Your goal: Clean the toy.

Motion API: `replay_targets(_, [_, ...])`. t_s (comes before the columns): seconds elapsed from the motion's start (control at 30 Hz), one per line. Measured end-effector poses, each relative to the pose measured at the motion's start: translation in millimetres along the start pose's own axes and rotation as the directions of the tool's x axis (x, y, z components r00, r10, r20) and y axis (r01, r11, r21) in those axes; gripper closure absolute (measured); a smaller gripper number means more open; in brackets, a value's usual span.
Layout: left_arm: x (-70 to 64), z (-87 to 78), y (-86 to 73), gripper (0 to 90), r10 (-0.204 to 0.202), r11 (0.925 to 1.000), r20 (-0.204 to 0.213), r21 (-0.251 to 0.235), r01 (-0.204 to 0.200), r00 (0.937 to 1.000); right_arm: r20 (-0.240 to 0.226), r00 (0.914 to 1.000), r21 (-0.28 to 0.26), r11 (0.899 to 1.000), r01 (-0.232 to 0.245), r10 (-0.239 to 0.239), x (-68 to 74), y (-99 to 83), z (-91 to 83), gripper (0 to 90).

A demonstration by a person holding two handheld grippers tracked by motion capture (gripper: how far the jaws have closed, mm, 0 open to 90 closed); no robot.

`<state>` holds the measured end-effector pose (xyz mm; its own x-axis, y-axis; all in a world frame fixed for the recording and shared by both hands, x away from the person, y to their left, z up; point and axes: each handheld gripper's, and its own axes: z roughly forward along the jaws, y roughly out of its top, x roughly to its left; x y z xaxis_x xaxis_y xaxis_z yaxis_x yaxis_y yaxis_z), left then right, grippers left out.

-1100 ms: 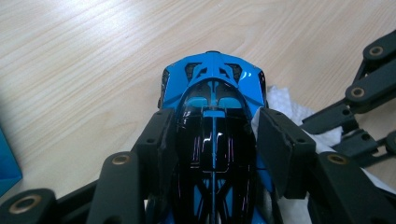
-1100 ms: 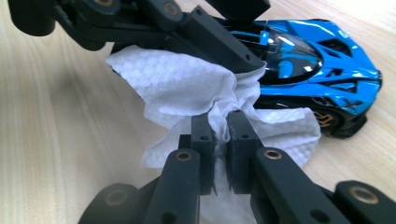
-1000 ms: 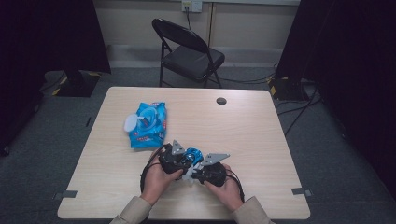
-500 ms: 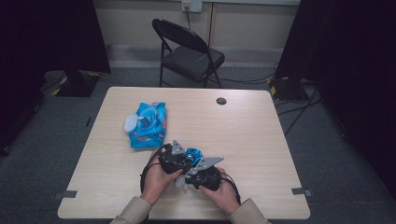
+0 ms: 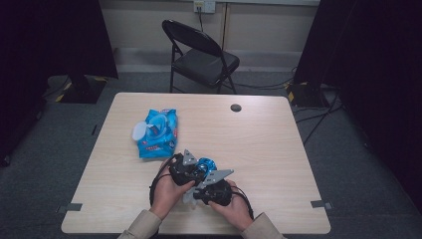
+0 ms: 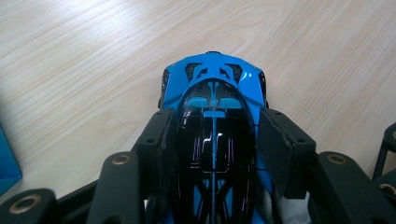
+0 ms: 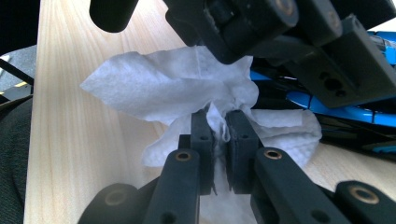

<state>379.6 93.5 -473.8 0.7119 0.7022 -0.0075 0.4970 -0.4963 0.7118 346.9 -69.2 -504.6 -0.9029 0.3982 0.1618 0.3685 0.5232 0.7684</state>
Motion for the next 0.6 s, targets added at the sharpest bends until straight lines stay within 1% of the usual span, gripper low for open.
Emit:
replay_targets(0.3, [0.0, 0.0, -0.4, 47.7, -0.004, 1.0, 0.0, -0.004, 0.004, 1.0, -0.012, 0.9999, 0.01, 1.0, 0.008, -0.008, 0.7, 2.4, 0.9, 83.6])
replay_targets(0.6, [2.5, -0.9, -1.7, 47.7, -0.004, 1.0, 0.006, -0.008, 0.005, 1.0, -0.057, 0.9978, 0.003, 0.999, 0.032, -0.032, 3.6, 6.7, -2.2, 83.5])
